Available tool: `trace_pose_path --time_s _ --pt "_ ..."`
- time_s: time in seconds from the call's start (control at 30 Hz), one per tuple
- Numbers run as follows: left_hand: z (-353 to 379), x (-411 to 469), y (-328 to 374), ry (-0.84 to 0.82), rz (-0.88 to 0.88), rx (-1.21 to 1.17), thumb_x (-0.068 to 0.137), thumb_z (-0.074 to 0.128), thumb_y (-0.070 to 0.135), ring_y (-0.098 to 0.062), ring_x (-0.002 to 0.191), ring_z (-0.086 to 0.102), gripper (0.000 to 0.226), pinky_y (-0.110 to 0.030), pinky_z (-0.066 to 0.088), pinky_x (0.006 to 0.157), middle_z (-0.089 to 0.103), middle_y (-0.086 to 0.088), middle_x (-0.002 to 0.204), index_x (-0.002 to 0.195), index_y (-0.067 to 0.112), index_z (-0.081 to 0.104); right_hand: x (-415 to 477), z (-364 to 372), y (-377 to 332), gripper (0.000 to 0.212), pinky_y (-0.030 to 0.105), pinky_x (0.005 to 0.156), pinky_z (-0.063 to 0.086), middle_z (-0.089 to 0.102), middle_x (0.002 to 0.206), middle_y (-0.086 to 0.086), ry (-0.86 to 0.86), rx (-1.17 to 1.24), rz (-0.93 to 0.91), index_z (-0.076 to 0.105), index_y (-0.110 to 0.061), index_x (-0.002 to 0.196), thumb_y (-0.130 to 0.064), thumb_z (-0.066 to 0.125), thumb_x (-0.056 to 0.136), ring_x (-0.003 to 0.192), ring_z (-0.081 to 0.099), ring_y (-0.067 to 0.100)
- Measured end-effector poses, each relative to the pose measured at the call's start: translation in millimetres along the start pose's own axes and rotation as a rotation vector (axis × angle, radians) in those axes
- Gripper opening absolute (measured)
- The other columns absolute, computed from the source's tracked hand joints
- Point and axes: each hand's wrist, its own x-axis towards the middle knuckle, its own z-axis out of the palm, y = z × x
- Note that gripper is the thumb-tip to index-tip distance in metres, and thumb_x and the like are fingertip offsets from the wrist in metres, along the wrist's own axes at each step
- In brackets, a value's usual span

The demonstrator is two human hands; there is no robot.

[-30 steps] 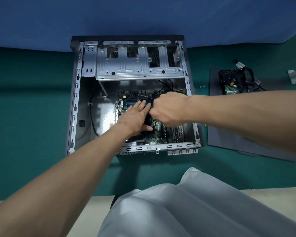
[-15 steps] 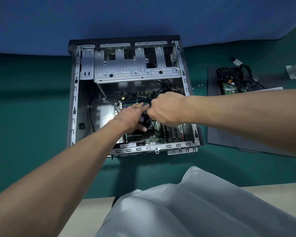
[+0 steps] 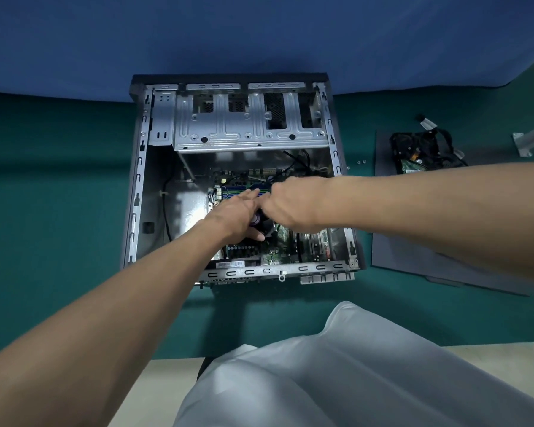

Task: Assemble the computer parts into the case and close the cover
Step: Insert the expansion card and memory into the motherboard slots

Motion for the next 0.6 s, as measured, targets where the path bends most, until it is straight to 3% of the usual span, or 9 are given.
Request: trace_pose_path --time_s 0.07,0.13,0.23,0.3,0.33,0.4,0.5,0.6 --pt "1 0 -1 0.011 -0.002 -0.025 0.082 0.076 0.031 -0.023 0.142 0.028 0.077 -0.034 0.025 0.115 0.027 -0.003 0.157 0.147 0.020 0.036 -2 6 4 0.022 0.032 0.054 0.037 0.060 0.091 0.009 0.148 -0.185 -0.154 0.056 -0.008 0.111 -0.013 0.040 0.098 0.065 0.051 0.025" --pt "2 1 -2 0.018 -0.005 -0.031 0.081 0.077 0.031 -0.023 0.142 0.029 0.076 -0.035 0.025 0.115 0.029 -0.004 0.156 0.146 0.019 0.038 -1 10 6 0.018 0.033 0.056 0.038 0.056 0.081 0.007 0.194 -0.132 -0.164 0.057 -0.007 0.104 -0.013 0.042 0.096 0.068 0.055 0.028" --pt "5 4 -2 0.007 -0.015 -0.006 0.080 0.077 0.031 -0.024 0.142 0.029 0.081 -0.037 0.026 0.115 0.028 -0.004 0.157 0.147 0.019 0.034 8 11 1 0.007 0.031 0.061 0.040 0.046 0.074 0.007 0.157 0.357 0.174 0.049 -0.013 0.086 -0.012 0.048 0.093 0.076 0.058 0.032" --pt "6 5 -4 -0.022 -0.009 -0.008 0.081 0.077 0.031 -0.021 0.148 0.015 0.093 -0.037 0.019 0.119 0.014 -0.001 0.162 0.154 0.025 0.020 14 5 5 0.010 0.029 0.062 0.041 0.047 0.083 0.008 0.051 0.664 0.438 0.047 -0.011 0.084 -0.013 0.048 0.094 0.075 0.054 0.027" --pt "6 5 -5 -0.030 -0.009 -0.014 0.081 0.077 0.031 -0.019 0.149 0.009 0.097 -0.037 0.015 0.120 0.008 0.001 0.163 0.155 0.027 0.015 15 3 9 0.010 0.028 0.059 0.044 0.050 0.088 0.009 -0.011 0.754 0.503 0.049 -0.008 0.086 -0.012 0.047 0.095 0.075 0.055 0.024" --pt "6 6 -7 -0.026 -0.010 -0.018 0.081 0.077 0.031 -0.017 0.149 0.006 0.098 -0.037 0.013 0.120 0.005 0.002 0.163 0.155 0.028 0.012 13 -1 8 0.013 0.025 0.057 0.050 0.055 0.096 0.010 -0.134 0.797 0.468 0.053 -0.002 0.103 -0.012 0.045 0.098 0.079 0.061 0.023" --pt "7 7 -9 -0.014 -0.002 -0.040 0.080 0.078 0.029 -0.016 0.149 0.007 0.099 -0.035 0.012 0.121 0.007 0.001 0.163 0.155 0.026 0.013 4 -3 -6 0.027 0.026 0.056 0.044 0.052 0.086 0.005 -0.226 0.383 0.174 0.049 -0.004 0.124 -0.016 0.045 0.099 0.072 0.055 0.019" --pt "7 9 -8 -0.004 0.002 -0.043 0.081 0.078 0.029 -0.016 0.149 0.007 0.101 -0.037 0.013 0.121 0.008 0.001 0.163 0.155 0.022 0.010 -1 -1 -11 0.024 0.031 0.059 0.036 0.064 0.101 0.007 0.046 -0.145 -0.076 0.056 -0.009 0.115 -0.016 0.039 0.099 0.076 0.055 0.024"
